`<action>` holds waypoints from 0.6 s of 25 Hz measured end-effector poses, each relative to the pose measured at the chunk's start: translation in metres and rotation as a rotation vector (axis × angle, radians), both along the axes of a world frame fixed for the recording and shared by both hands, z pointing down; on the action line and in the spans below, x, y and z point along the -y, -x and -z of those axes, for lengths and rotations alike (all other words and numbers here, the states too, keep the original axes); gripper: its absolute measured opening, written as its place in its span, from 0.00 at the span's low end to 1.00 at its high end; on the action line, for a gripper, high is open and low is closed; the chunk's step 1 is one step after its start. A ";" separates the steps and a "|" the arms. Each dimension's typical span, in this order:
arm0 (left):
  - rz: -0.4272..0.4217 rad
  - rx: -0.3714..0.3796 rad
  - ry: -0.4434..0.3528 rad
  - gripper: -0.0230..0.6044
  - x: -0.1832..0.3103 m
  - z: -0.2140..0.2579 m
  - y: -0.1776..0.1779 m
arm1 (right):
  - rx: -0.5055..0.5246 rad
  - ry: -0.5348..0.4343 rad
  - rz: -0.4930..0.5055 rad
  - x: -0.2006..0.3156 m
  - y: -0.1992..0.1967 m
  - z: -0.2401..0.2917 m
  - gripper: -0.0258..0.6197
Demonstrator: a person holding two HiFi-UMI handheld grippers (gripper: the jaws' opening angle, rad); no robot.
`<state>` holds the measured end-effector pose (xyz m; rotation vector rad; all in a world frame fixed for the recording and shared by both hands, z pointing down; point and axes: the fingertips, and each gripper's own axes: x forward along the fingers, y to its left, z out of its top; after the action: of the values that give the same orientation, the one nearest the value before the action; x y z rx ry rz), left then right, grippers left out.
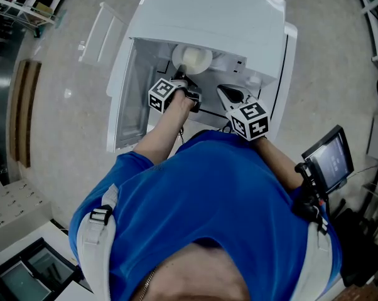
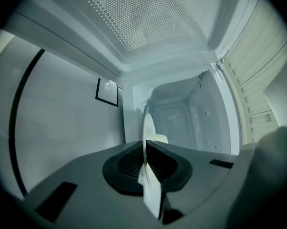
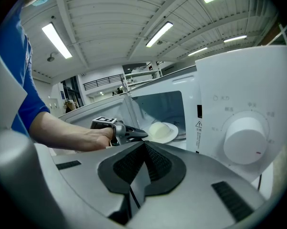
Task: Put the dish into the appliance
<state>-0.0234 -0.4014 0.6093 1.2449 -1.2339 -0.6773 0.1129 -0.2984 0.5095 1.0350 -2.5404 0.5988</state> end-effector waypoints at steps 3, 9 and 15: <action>0.006 0.005 -0.002 0.06 0.005 0.000 0.001 | -0.001 0.001 0.000 0.001 0.001 0.000 0.04; 0.017 0.023 -0.005 0.06 0.013 0.001 0.000 | -0.004 0.003 0.004 0.002 0.003 0.001 0.04; 0.018 0.039 -0.011 0.07 0.019 0.002 -0.004 | -0.007 0.008 0.006 0.002 0.002 0.000 0.04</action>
<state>-0.0199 -0.4201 0.6078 1.2632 -1.2762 -0.6764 0.1107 -0.3000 0.5097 1.0245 -2.5323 0.6026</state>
